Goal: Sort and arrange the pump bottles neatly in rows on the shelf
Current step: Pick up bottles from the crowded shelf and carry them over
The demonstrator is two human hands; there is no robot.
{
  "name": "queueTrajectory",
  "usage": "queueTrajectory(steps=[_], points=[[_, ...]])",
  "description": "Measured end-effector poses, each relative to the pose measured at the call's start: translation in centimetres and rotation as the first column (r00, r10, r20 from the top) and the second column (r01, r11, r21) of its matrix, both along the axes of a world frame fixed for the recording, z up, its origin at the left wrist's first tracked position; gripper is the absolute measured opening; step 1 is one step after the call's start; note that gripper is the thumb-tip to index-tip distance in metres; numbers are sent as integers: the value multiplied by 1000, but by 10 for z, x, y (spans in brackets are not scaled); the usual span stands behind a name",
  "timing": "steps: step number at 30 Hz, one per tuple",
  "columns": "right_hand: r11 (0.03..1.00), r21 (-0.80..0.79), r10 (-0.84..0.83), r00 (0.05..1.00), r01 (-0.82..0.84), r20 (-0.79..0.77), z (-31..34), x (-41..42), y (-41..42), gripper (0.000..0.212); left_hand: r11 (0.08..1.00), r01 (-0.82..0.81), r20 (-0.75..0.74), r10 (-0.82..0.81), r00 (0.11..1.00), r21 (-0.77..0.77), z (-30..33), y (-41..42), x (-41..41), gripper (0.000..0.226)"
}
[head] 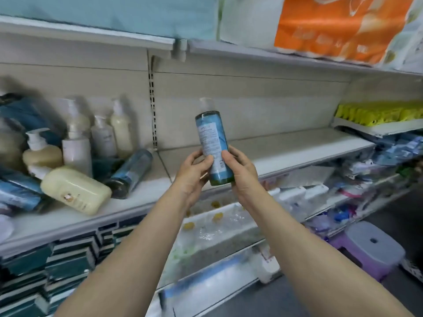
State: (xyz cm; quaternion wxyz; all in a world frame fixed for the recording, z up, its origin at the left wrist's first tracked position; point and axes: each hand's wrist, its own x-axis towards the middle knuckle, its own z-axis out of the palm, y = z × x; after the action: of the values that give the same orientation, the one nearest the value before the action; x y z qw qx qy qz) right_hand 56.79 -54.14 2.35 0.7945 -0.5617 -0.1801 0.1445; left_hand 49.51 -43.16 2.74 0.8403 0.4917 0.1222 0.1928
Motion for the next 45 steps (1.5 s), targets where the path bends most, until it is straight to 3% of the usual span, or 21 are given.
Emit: queueTrajectory(steps=[6,12,18,21,23,27,32,36,39,45], points=[[999,36,38,998,-37,-41,2,64,-79,47,997,-75,-6,75,997,9,9,-87,59,37],[996,86,-11,999,16,-53,-1,112,-126,41,972,-105,-20,111,994,208,13,-148,115,37],[995,91,-37,998,42,-53,-12,174,-144,16,978,-116,-38,125,991,172,11,-177,181,44],[997,54,-62,998,63,-16,-19,209,-155,12,983,-120,-55,129,990,139,0,-181,217,37],[999,25,-41,999,41,18,-19,239,-161,16,986,-144,-36,147,988,88,-4,-183,245,31],[995,-28,96,995,-95,9,-4,297,-169,33,972,-235,14,235,972,-22,2,-187,307,65],[981,-38,192,981,-192,-19,17,354,-171,34,974,-224,-31,224,974,-19,14,-186,381,43],[986,-8,164,985,-165,-49,24,397,-177,39,976,-171,-97,185,978,133,20,-179,428,46],[989,-16,145,987,-146,-70,20,423,-186,46,969,-179,-167,207,964,169,18,-185,450,42],[992,-9,123,991,-124,-56,6,473,-208,42,953,-244,-154,273,950,182,9,-209,485,34]])
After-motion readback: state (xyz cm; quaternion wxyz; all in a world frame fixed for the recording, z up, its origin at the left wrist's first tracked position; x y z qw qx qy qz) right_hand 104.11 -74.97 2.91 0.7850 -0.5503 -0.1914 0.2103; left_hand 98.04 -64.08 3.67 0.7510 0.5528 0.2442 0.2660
